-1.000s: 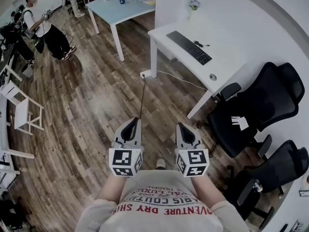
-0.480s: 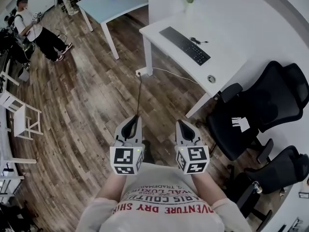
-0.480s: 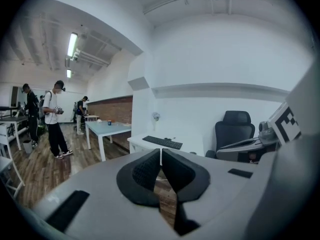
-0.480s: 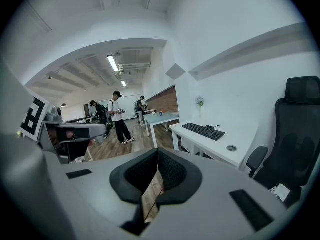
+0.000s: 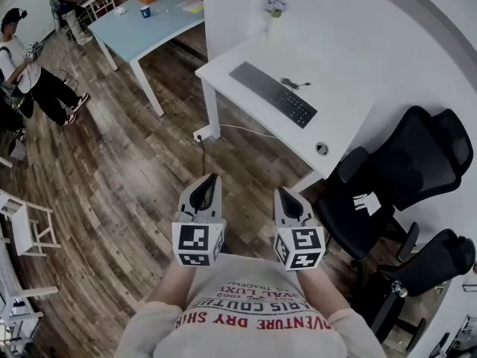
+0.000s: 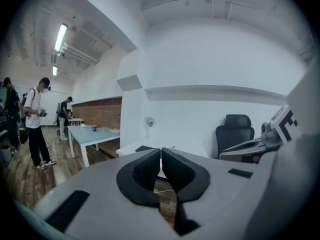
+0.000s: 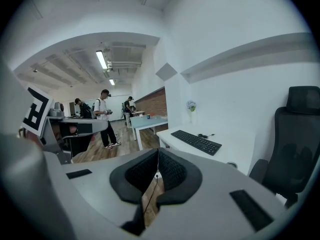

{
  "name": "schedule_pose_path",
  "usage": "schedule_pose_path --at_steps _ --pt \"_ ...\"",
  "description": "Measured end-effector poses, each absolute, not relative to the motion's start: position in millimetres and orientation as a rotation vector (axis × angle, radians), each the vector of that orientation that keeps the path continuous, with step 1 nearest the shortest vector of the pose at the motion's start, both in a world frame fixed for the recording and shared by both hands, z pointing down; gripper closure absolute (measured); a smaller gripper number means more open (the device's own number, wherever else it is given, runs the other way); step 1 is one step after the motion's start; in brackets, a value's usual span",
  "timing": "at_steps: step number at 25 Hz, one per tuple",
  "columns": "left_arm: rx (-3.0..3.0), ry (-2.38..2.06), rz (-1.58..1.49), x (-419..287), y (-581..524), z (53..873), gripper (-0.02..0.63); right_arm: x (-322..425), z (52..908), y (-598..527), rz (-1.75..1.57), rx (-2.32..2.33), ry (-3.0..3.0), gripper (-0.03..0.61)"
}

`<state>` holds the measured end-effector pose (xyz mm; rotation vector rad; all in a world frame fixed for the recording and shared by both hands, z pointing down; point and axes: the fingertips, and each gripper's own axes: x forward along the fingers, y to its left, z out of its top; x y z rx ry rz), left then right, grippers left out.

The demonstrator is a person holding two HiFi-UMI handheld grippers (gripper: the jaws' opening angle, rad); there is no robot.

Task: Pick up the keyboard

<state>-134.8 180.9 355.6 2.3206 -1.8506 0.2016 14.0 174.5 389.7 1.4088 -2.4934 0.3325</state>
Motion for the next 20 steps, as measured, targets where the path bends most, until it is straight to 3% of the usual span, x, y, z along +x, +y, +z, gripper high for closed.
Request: schedule_pose_path --at_steps 11,20 --pt "2.41 -1.694 0.226 -211.4 39.8 366.8 0.583 -50.5 397.0 51.7 0.385 1.604 -2.406 0.554" --pt "2.406 -1.593 0.265 -213.1 -31.3 394.4 0.583 -56.7 412.3 -15.2 0.422 1.638 -2.348 0.554"
